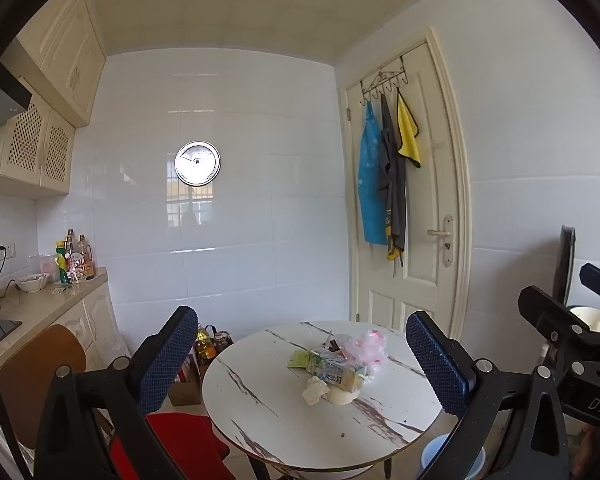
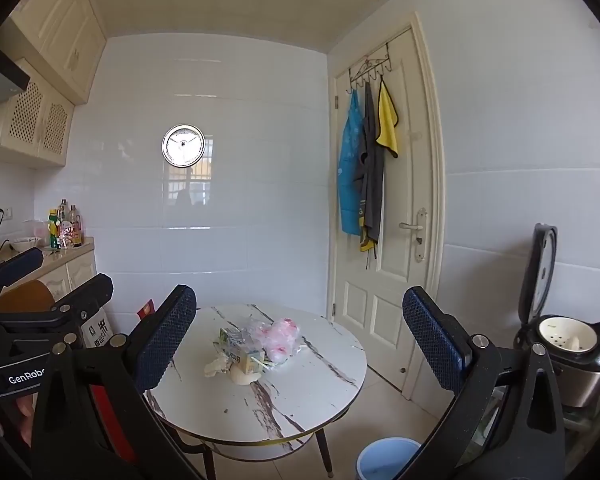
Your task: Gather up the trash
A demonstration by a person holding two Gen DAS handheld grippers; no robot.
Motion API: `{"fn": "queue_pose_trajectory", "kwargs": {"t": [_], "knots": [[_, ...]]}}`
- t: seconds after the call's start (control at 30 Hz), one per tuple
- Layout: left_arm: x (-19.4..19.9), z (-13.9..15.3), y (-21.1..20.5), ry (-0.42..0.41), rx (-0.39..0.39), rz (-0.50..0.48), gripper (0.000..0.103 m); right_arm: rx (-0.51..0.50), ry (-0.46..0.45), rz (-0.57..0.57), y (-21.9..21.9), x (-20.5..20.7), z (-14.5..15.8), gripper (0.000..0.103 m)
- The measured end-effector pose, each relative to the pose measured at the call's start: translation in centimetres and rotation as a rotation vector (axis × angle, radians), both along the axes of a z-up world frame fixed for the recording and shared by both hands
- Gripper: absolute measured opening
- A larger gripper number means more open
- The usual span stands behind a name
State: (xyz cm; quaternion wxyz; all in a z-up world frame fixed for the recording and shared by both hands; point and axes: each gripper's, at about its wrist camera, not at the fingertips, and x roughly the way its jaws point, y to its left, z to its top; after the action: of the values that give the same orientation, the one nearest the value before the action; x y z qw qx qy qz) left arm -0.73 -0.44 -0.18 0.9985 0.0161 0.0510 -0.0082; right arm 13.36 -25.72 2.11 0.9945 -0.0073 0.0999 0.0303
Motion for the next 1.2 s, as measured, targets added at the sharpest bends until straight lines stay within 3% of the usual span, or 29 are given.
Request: {"fn": "queue_pose_trajectory", "kwargs": {"t": [1.2], "knots": [[-0.1, -0.33, -0.24, -0.002, 0.0, -0.002, 0.102, -0.003, -0.003, 0.016, 0.04, 0.37, -0.89, 0.103]]}}
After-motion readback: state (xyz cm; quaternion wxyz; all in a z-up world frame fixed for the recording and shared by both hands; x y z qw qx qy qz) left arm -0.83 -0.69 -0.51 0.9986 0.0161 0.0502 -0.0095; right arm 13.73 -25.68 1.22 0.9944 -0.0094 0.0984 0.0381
